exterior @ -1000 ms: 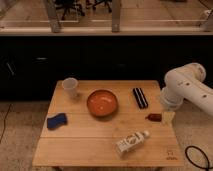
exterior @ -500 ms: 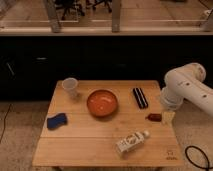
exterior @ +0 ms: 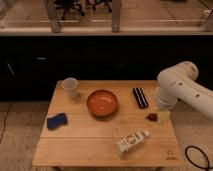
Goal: Place the white sponge in the ceramic bowl
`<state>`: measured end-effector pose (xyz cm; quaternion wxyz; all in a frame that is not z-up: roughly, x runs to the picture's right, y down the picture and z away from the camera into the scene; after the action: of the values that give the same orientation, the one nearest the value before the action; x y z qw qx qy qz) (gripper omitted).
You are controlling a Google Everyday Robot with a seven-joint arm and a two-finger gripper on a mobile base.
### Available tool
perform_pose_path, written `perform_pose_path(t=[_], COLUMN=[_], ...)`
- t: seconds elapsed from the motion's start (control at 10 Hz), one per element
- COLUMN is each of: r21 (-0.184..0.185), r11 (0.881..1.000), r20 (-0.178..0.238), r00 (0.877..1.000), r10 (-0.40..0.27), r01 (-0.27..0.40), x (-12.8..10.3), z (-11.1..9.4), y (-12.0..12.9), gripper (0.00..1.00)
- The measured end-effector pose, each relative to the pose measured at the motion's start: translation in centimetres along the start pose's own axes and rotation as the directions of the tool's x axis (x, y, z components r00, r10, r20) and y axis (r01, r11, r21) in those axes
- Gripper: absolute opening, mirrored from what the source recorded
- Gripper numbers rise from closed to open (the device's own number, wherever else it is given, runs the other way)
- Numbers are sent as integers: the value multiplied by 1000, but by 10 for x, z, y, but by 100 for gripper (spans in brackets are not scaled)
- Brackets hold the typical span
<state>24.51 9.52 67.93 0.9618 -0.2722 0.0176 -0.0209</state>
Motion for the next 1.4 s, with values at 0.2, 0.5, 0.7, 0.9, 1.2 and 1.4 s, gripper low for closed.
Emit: perform_pose_path(t=[0.2, 0.5, 0.7, 0.9, 1.2, 1.4], r21=[7, 19, 30, 38, 47, 56], r11=[999, 993, 986, 978, 962, 945], r20=[-10, -20, -25, -30, -38, -40], r00=[999, 993, 986, 978, 962, 947], r10=[-51, -113, -164, -206, -269, -319], r01=[51, 113, 165, 207, 270, 321], x=[-24, -42, -73, -93, -112, -136], z=[-4, -10, -13, -16, -18, -19], y=[-4, -5, -9, -13, -15, -20], gripper=[80, 80, 80, 80, 80, 80])
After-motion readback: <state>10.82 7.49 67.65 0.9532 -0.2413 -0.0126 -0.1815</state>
